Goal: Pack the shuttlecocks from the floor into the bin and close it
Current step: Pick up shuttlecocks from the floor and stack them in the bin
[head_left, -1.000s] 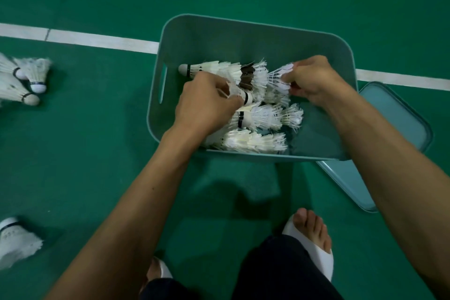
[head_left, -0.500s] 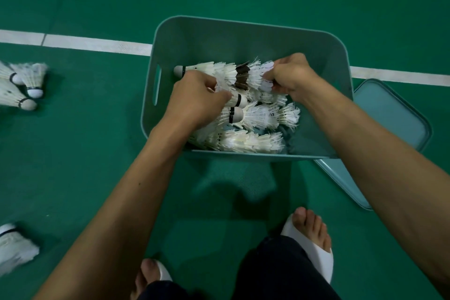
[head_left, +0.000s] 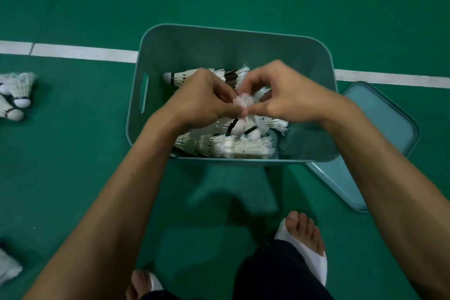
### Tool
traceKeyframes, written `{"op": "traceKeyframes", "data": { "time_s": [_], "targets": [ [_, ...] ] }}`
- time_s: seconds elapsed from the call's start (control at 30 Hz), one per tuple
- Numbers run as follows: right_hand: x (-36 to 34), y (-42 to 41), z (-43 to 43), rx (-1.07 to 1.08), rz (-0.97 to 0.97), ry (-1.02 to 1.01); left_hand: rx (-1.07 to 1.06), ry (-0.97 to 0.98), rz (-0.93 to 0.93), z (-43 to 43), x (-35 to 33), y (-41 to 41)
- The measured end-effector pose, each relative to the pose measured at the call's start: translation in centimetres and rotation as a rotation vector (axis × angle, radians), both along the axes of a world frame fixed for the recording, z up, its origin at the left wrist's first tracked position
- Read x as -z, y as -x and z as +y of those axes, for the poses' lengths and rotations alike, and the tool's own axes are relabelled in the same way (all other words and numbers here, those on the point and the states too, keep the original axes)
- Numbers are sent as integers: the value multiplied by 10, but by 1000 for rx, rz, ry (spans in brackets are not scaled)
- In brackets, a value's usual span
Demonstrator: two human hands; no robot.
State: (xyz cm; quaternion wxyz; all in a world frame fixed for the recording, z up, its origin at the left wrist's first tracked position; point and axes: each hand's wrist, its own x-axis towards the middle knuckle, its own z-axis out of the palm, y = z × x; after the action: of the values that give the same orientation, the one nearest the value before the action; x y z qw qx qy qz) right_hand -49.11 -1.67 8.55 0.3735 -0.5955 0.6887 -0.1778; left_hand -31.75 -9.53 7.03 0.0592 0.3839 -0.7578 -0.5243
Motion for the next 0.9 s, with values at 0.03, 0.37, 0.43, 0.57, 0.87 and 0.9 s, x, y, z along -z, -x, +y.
{"op": "traceKeyframes", "data": {
  "time_s": [0.03, 0.37, 0.43, 0.57, 0.87, 0.9],
  "targets": [
    [1, 3, 4, 13, 65, -27, 0, 8, 2, 0, 1, 0],
    [-6, 20, 10, 647, 667, 20, -241, 22, -135, -1, 6, -4],
    [1, 19, 1, 725, 578, 36, -245, -33, -144, 2, 6, -2],
    [22, 21, -20, 909, 262, -16, -309, 6, -153, 4, 11, -3],
    [45, 28, -41, 1115, -561, -231, -483, -226, -26, 3, 8, -6],
    [47, 30, -41, 1123, -606, -233, -504, -282, 4, 4, 6, -5]
  ]
}}
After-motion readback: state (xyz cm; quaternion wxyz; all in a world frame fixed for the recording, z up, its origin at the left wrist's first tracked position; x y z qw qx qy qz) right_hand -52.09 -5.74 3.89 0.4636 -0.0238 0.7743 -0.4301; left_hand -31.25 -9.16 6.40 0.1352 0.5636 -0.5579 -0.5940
